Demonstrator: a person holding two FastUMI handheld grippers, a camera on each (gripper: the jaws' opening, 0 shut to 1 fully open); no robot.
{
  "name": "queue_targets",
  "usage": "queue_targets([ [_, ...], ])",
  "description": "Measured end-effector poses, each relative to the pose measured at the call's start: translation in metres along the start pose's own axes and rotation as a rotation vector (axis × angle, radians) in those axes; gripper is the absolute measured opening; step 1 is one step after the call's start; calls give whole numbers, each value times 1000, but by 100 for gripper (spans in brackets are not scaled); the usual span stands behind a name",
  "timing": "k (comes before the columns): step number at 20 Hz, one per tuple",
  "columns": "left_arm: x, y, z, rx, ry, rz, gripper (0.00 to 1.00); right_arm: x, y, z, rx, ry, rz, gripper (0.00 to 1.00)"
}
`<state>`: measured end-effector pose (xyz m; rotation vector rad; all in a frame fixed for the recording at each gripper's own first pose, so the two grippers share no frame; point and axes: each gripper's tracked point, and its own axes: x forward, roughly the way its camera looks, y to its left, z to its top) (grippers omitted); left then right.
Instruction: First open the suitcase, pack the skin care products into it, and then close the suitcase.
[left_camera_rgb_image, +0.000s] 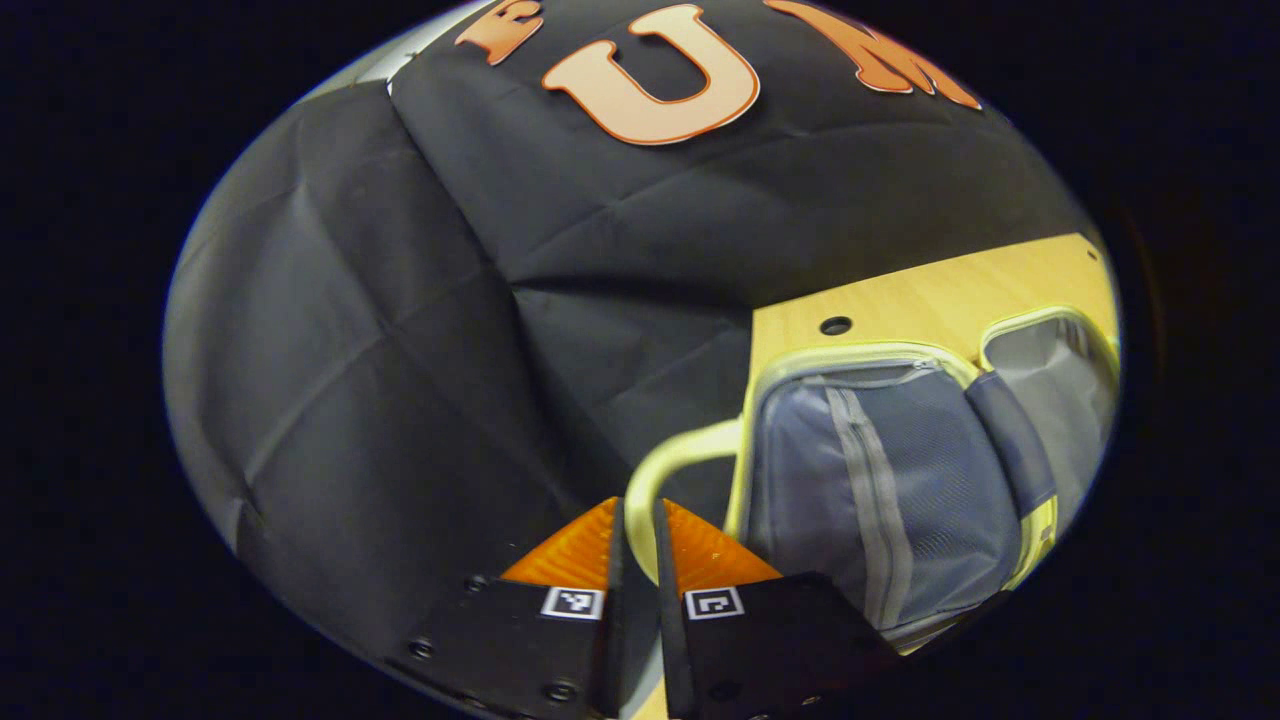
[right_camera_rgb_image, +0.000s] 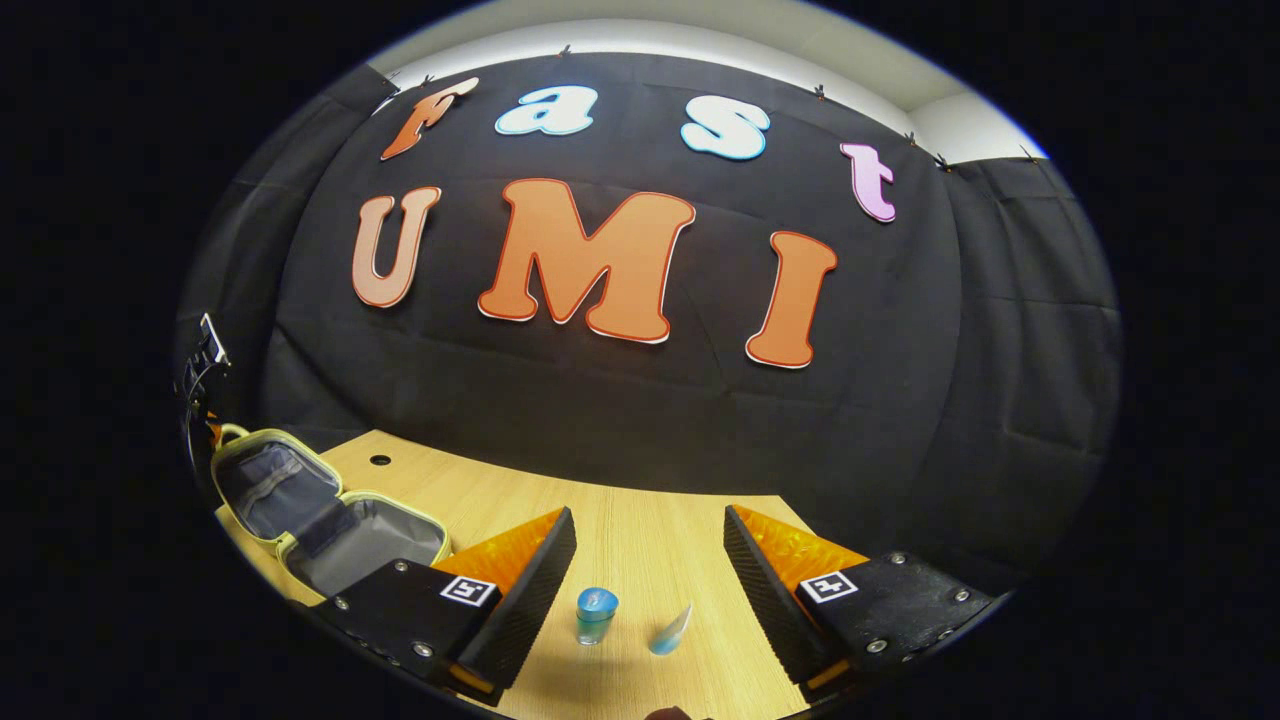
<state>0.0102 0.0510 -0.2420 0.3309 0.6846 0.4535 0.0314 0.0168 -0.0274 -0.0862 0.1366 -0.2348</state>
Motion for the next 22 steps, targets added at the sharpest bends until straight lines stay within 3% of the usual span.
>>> queue_targets([
  [2,-13,-8,12,1,-53,-1,19,1,-4,-3,-1,-2,7,95],
  [3,-24,-14,23,4,-85,-14,27,3,-7,-3,-1,-4,11,95],
  [7,-71,-66,68,7,-201,-73,80,8,-18,-13,14,-6,34,95],
  [8,-80,-82,77,8,-220,-94,79,10,-21,-16,18,-2,44,95],
  [9,-89,-99,87,4,-243,-114,86,11,-25,-21,21,2,51,95],
  [13,-128,-163,128,-28,-315,-211,94,17,-41,-43,21,27,74,95],
  [16,-154,-212,154,-78,-347,-294,96,19,-50,-62,16,59,100,95],
  [22,-223,-349,172,-123,-361,-546,97,26,-58,-112,5,144,152,95],
])
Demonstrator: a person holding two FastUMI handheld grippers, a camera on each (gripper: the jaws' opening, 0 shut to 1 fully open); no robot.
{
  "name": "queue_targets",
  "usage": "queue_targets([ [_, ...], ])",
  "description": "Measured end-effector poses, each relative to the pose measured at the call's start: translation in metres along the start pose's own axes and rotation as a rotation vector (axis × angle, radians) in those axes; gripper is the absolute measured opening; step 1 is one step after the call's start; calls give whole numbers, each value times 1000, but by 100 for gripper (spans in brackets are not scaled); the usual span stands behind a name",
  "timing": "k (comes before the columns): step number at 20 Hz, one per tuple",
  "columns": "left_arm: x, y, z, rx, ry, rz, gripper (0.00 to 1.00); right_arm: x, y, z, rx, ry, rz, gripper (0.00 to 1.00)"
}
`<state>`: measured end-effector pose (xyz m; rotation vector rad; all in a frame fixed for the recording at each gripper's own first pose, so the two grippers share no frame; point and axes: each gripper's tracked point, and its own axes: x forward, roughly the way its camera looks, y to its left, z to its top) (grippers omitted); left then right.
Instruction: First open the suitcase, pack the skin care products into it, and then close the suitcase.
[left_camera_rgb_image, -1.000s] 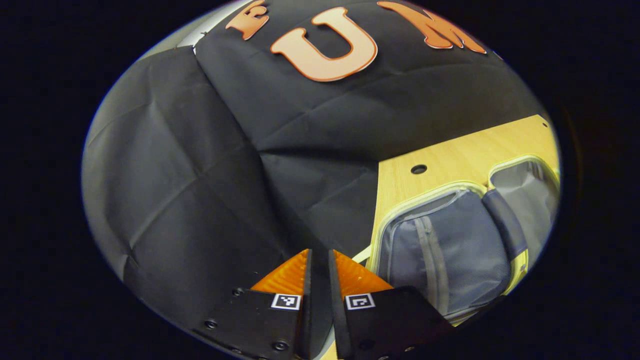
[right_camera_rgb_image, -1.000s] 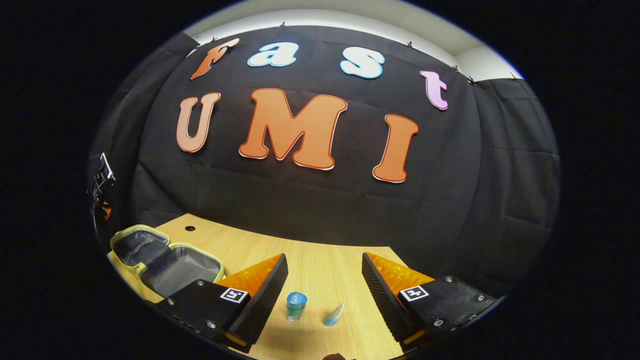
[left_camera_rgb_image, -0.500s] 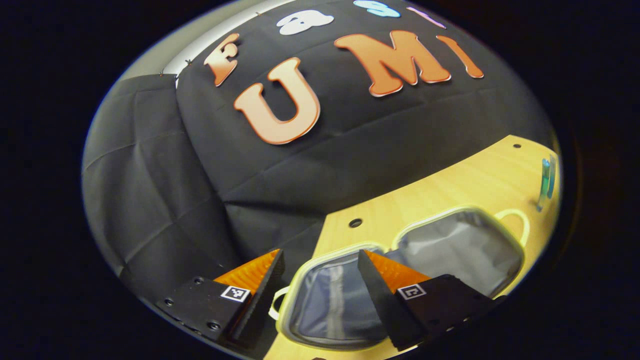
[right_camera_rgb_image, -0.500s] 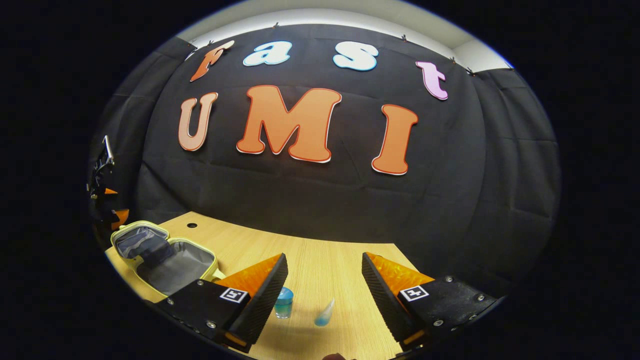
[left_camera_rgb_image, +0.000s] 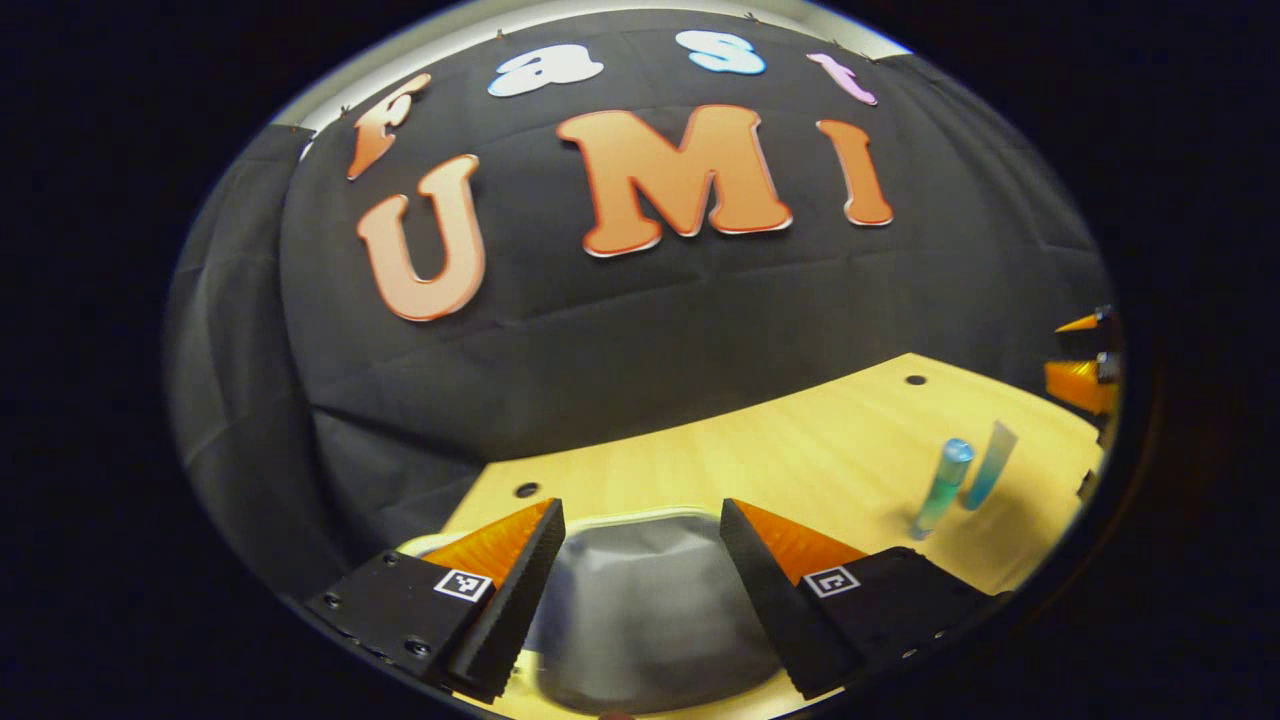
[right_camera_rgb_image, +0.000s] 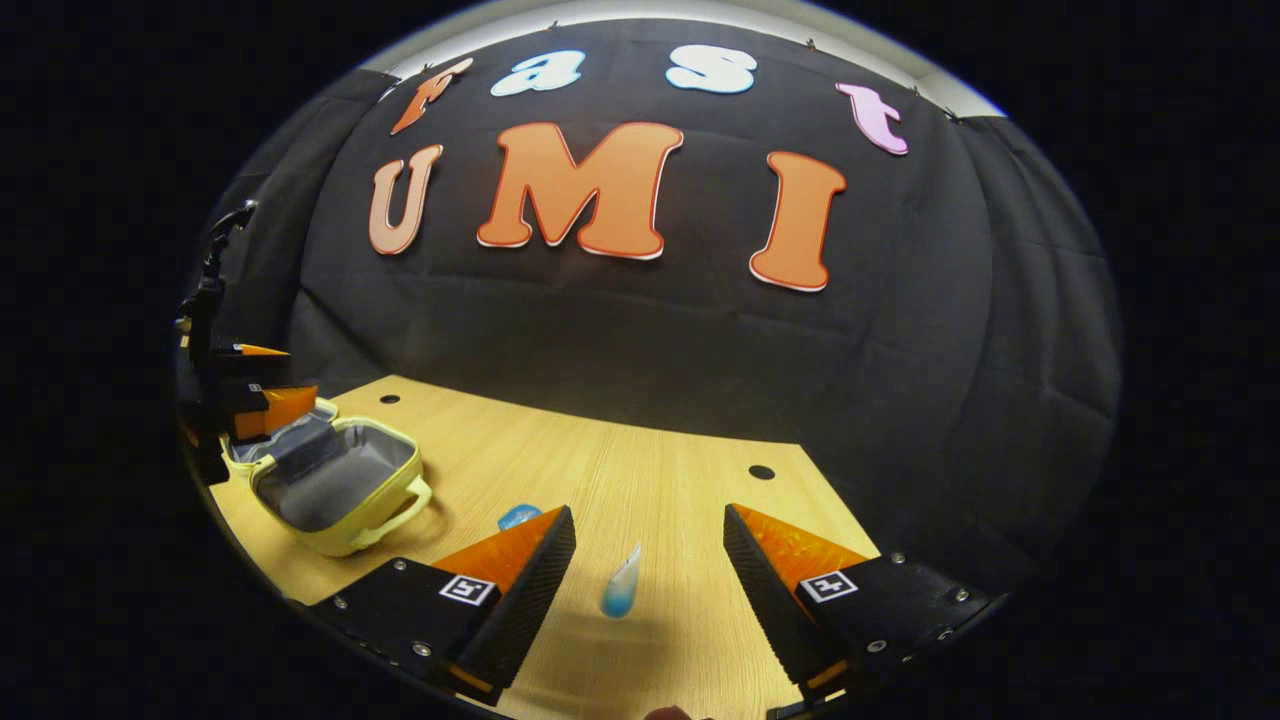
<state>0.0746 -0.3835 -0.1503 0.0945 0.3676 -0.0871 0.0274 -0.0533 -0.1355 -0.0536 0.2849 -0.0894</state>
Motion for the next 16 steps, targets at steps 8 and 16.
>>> queue_targets([
  [8,20,-153,-13,-22,16,-238,97,21,-13,-48,-49,62,78,95],
  [16,51,-232,-63,-20,88,-346,98,42,-6,-93,-89,103,171,95],
])
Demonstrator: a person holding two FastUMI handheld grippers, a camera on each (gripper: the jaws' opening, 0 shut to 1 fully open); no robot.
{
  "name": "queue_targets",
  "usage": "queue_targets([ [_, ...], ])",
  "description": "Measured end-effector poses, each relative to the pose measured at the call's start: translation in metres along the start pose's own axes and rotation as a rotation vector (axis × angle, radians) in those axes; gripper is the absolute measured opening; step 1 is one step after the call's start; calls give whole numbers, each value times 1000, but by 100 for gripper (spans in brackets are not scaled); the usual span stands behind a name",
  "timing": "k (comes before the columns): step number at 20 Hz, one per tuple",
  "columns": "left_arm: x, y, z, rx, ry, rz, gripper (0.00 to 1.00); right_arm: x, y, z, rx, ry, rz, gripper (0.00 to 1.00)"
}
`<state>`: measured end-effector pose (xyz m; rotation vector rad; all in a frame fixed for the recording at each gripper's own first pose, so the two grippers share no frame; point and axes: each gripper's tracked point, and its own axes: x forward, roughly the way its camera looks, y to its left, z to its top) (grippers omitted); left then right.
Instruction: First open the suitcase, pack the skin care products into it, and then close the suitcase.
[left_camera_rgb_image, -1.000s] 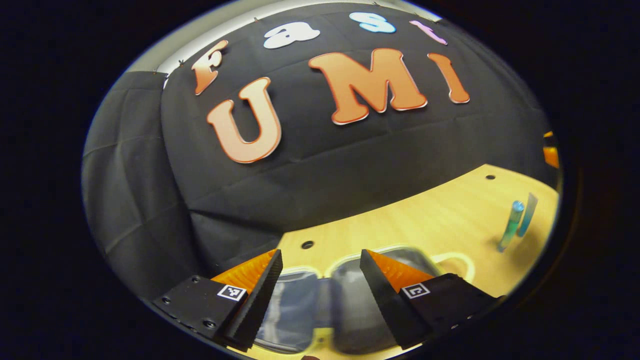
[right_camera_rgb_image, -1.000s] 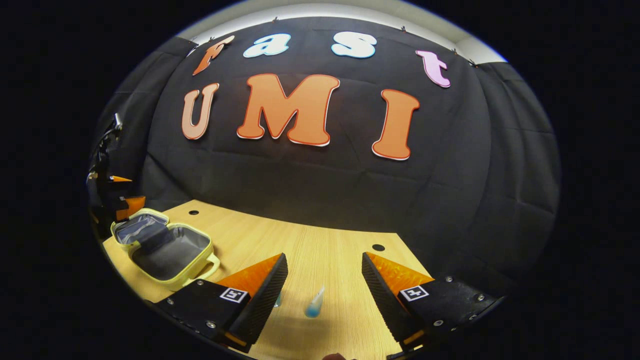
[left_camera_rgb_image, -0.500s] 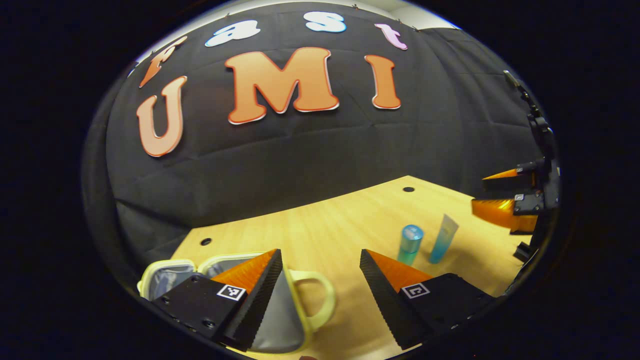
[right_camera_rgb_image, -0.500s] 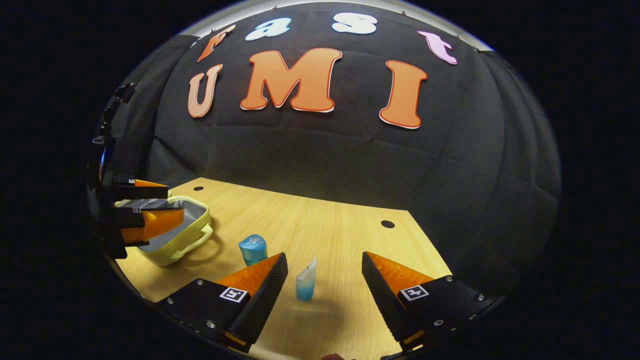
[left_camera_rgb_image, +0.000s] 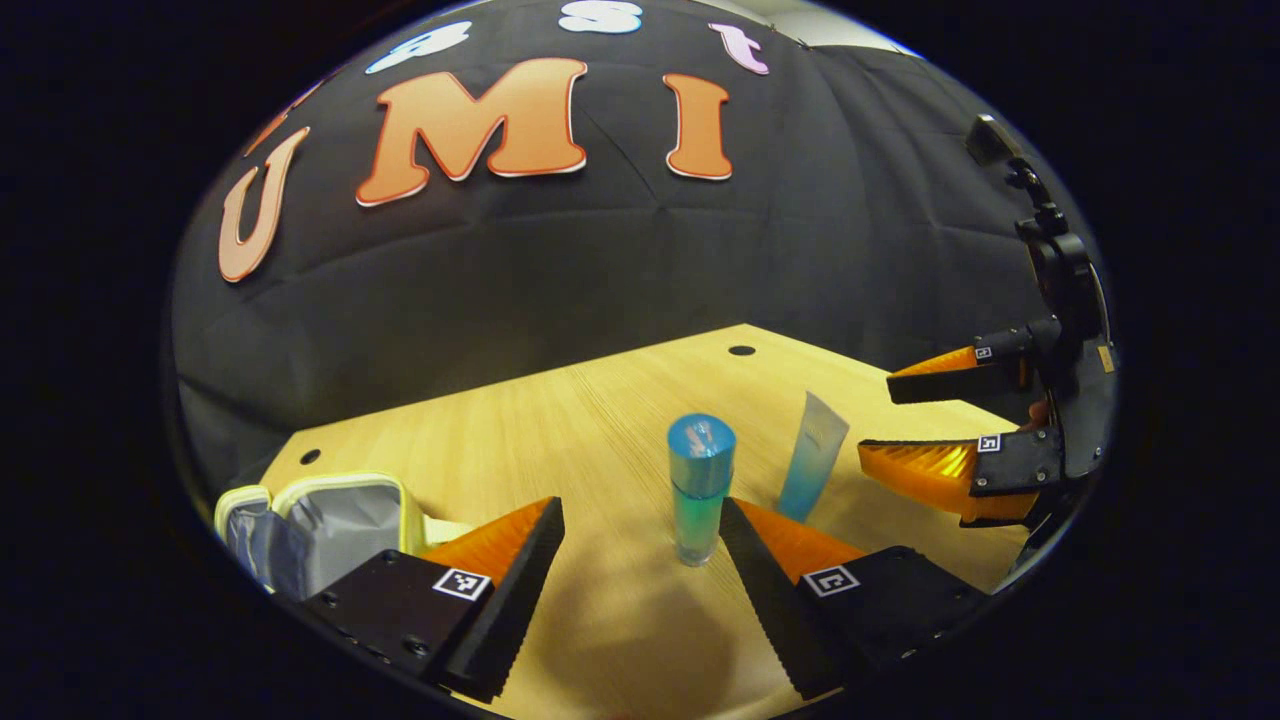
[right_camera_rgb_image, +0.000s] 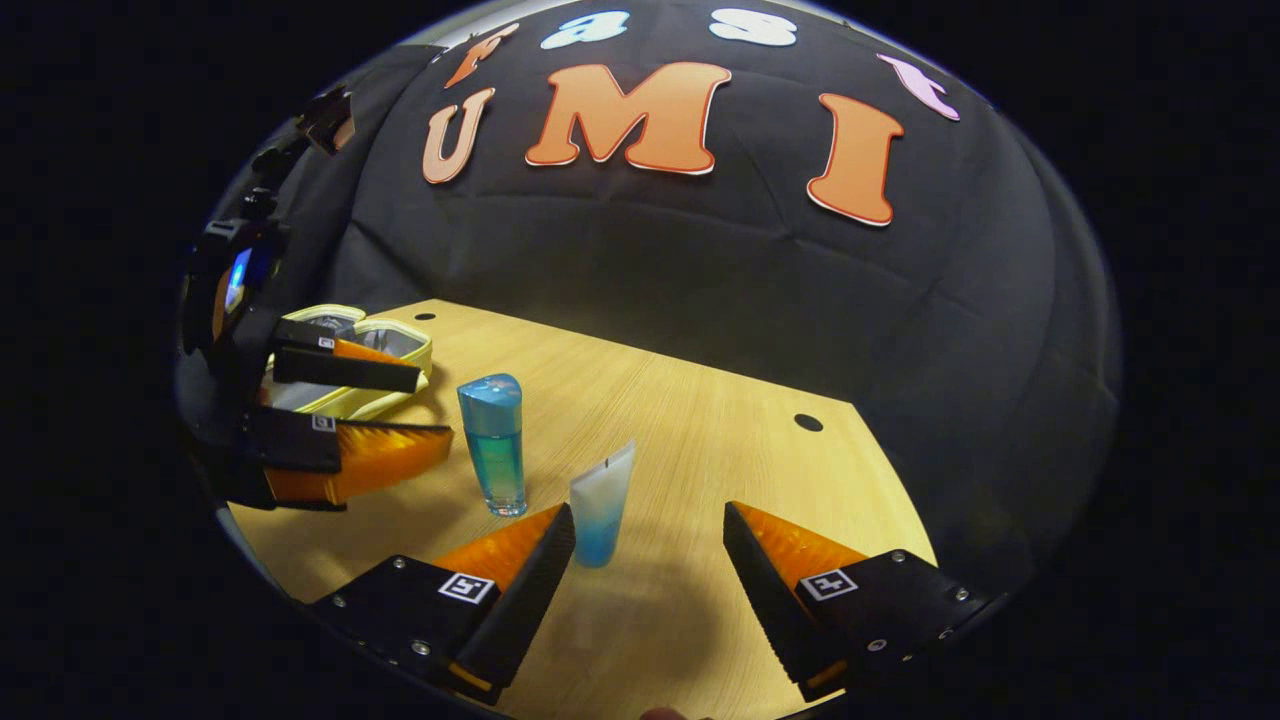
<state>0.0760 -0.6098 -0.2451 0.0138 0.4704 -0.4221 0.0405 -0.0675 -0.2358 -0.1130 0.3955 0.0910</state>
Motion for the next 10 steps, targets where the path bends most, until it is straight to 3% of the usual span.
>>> queue_targets([
  [6,46,-23,-32,-8,61,-49,96,25,6,-24,32,25,49,95],
  [10,74,-33,-36,-32,54,-78,84,38,13,-33,31,28,88,95],
])
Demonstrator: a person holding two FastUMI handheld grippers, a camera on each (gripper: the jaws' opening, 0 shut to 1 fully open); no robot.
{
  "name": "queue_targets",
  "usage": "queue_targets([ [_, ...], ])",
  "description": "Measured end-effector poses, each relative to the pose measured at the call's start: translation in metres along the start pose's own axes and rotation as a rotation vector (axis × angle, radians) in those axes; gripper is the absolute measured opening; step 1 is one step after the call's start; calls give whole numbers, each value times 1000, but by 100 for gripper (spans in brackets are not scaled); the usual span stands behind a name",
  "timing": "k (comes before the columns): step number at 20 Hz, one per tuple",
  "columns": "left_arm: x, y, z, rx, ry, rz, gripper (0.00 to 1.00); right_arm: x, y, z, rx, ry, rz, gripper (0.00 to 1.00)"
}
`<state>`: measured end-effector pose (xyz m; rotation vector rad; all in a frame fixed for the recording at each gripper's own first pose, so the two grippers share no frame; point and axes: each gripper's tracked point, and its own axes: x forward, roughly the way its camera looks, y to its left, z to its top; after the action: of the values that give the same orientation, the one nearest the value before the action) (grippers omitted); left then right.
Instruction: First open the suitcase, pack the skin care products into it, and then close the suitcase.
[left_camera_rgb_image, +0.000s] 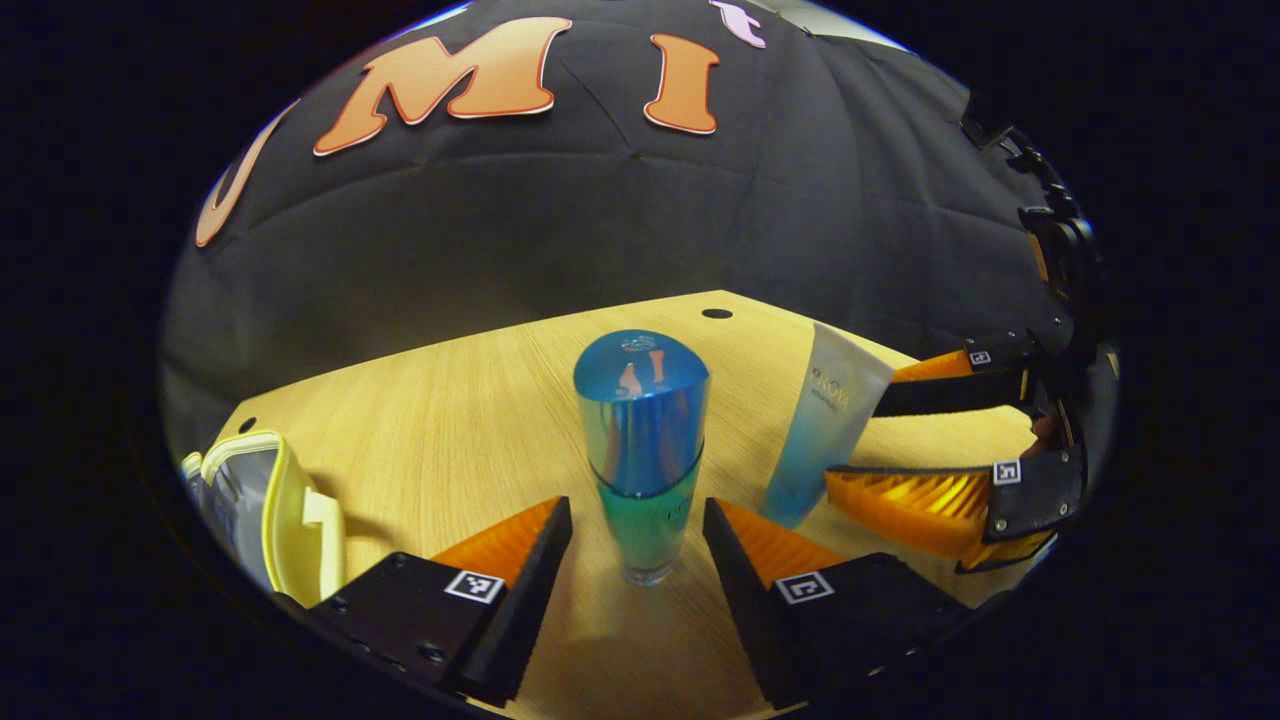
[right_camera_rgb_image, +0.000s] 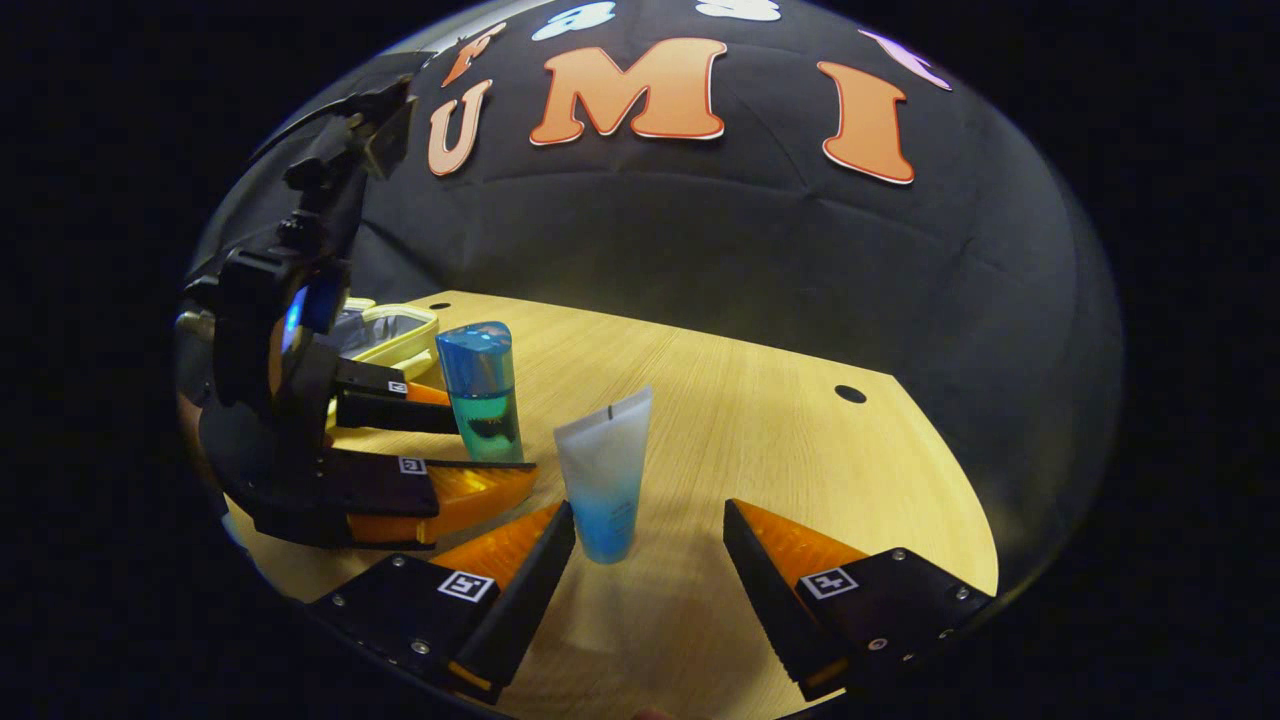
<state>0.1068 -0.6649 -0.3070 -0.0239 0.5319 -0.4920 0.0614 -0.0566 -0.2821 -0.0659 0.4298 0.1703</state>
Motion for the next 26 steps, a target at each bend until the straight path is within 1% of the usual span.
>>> queue_targets([
  [1,3,1,1,-4,-2,-2,74,3,1,-2,7,1,7,96],
  [2,9,1,9,-12,-28,-10,67,6,1,-4,12,6,13,95],
  [3,10,-1,10,-11,-27,-13,53,9,2,-6,19,9,17,95],
  [4,5,0,14,-6,-25,-3,51,11,2,-7,26,12,19,96],
  [5,14,0,11,-13,-28,4,46,14,2,-6,37,10,21,95],
  [10,7,2,9,-37,-16,10,46,27,8,-10,58,21,40,95],
  [12,7,6,10,-46,-15,23,44,32,14,-12,80,34,56,87],
  [13,4,7,9,-49,-12,25,42,34,15,-10,90,30,60,80],
  [16,-1,13,10,-65,-15,37,41,38,19,-7,103,17,64,68],
  [17,-2,16,13,-66,-19,45,42,36,17,-4,105,12,53,57],
  [18,-3,18,16,-66,-23,50,42,38,19,-4,111,15,67,43],
  [19,-5,20,19,-67,-29,58,42,39,19,-3,112,16,68,47],
  [23,-17,33,31,-79,-57,83,42,34,20,8,146,11,74,46],
  [26,-35,47,47,-87,-74,122,42,25,22,25,131,-9,85,46],
])
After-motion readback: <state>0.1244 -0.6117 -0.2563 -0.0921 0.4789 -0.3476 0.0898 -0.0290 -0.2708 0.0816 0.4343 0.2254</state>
